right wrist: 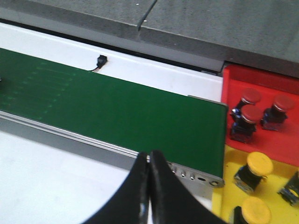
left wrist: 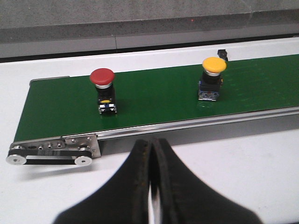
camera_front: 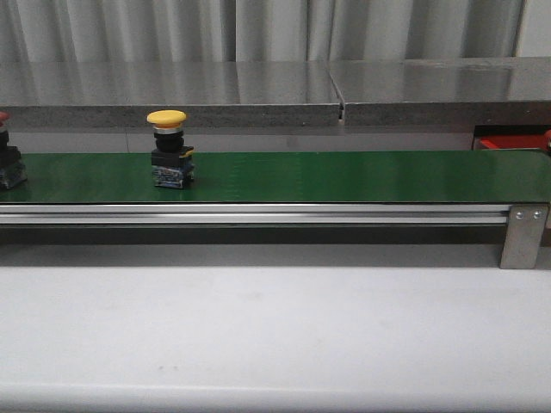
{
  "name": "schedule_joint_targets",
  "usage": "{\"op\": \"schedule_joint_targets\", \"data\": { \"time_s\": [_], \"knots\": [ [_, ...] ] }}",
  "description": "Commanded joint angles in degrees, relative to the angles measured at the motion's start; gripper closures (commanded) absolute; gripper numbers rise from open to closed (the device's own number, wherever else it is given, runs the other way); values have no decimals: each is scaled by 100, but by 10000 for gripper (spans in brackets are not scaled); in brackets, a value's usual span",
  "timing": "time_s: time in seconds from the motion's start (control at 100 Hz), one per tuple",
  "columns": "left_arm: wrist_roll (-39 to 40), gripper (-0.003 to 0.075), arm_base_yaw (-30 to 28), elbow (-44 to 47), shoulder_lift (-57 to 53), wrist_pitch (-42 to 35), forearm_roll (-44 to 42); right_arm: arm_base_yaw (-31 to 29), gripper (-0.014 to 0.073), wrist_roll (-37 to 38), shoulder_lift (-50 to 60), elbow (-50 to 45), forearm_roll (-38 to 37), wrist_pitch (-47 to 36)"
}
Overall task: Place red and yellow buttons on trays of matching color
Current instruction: 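Lower the right gripper onto the yellow button on the belt, close, then lift the yellow button and carry it toward the yellow tray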
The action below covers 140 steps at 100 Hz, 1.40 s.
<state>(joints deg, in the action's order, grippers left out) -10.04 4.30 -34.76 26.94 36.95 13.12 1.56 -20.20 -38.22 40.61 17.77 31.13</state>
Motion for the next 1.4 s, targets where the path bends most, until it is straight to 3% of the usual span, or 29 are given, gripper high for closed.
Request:
{"op": "schedule_joint_targets", "data": {
  "time_s": [0.0, 0.13, 0.33, 0.42, 0.87, 1.39],
  "knots": [
    [9, 741, 32, -137, -26, -291, -33, 291, 705, -62, -489, 516, 108, -282],
    [9, 741, 32, -137, -26, -192, -33, 764, 578, -62, -1271, 1096, 108, -19],
    [9, 741, 32, -137, -26, -178, -23, 1363, 117, -62, -2512, 2001, 108, 176],
    [9, 741, 32, -137, -26, -178, -23, 1576, 1, -62, -3029, 2394, 108, 305],
    [9, 741, 32, -137, -26, -178, -23, 2457, -11, -366, -5356, 4360, 108, 1341],
    [9, 741, 32, -137, -26, -178, -1, 2779, -11, -561, -6932, 5716, 141, 853]
  ]
}}
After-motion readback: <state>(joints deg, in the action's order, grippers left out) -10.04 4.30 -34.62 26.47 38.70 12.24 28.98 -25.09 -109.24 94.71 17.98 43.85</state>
